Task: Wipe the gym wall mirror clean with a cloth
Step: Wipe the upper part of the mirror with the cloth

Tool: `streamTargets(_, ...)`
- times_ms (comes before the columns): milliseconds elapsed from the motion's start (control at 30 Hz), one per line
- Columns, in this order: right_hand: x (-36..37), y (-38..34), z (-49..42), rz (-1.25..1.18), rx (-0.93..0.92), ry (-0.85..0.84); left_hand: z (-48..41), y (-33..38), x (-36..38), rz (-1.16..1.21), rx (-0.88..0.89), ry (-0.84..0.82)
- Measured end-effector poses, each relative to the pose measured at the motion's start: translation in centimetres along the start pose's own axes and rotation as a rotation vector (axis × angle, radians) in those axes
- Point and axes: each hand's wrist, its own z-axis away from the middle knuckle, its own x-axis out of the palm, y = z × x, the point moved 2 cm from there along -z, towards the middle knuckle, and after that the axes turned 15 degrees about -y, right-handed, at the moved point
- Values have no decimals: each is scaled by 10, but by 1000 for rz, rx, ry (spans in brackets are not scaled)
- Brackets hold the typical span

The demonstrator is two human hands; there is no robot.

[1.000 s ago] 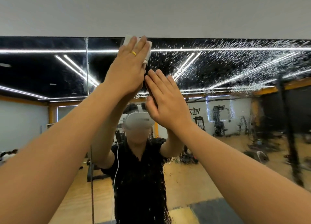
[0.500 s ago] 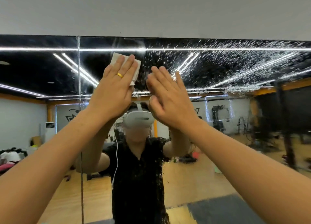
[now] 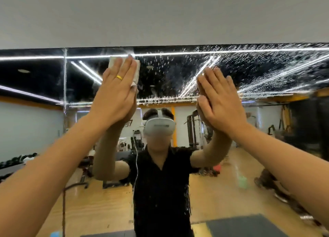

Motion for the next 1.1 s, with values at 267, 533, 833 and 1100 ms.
streamTargets(267, 1, 2, -2, -60, -37, 31, -48, 21, -16, 47, -128, 56)
streamTargets(533, 4, 6, 1, -73, -59, 31, 9, 47, 25, 143, -164, 109)
streamTargets(833, 6, 6, 1, -67, -62, 42, -15, 41, 7, 79, -173, 52)
streamTargets(1100, 3, 5, 4, -82, -49, 47, -42, 37, -7, 35, -98, 26)
